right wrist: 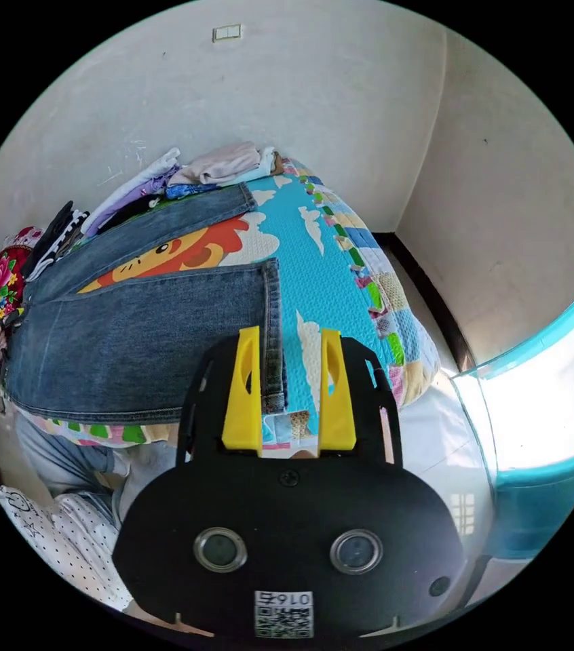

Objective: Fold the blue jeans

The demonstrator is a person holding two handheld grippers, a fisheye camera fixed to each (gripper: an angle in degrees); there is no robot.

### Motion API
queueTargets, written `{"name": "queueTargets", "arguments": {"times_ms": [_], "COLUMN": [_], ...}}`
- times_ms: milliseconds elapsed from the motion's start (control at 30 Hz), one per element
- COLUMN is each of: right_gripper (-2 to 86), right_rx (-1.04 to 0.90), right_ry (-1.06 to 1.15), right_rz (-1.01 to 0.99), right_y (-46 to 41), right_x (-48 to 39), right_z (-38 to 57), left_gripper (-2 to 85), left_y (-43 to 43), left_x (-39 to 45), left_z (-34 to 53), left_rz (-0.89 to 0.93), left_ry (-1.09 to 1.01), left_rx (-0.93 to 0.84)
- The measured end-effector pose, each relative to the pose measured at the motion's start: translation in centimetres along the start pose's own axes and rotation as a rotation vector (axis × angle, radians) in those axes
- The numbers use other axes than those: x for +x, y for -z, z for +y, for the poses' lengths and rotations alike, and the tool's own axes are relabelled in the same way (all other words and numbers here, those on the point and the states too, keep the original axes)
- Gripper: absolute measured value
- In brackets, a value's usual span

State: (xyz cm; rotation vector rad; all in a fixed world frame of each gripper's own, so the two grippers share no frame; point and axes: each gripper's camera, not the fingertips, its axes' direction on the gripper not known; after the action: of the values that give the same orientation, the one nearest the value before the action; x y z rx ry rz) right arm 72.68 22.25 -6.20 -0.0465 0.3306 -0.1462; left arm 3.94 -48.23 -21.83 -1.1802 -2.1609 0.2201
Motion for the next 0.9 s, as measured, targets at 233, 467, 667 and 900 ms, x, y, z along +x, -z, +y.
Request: {"name": "queueTargets", "arguments": {"times_ms": [233,467,667,900], "right_gripper": [13.3,14.3,13.2,13.1], "right_rx": [0.072,0.0,0.009,0.047], "right_ry": [0.18,0.21,0.199,0.198], "right_rz": [-0.049,-0.093,-0.126,-0.134], "right_y": [1.4,-1.3,-1.2,-0.1], "right_x": [-5.6,-10.7,-13.8,-17.8], "right_z": [-0.1,-2.9,-4.3,-5.7], "left_gripper": [4.5,7.2,7.3,0.0], "left_y": [2.2,1.0,-0.4,-2.2], "left_x": [-10.1,-16.2,-18.2,-19.3], "left_z": [10.2,17.7,18.9,19.6], "left_rz": [-0.09,0.125,0.137,0.187], "left_ry": [0.155,0.267,0.208,0.122], "left_rx": [-0.089,-0.069,-0.064,-0.07]}}
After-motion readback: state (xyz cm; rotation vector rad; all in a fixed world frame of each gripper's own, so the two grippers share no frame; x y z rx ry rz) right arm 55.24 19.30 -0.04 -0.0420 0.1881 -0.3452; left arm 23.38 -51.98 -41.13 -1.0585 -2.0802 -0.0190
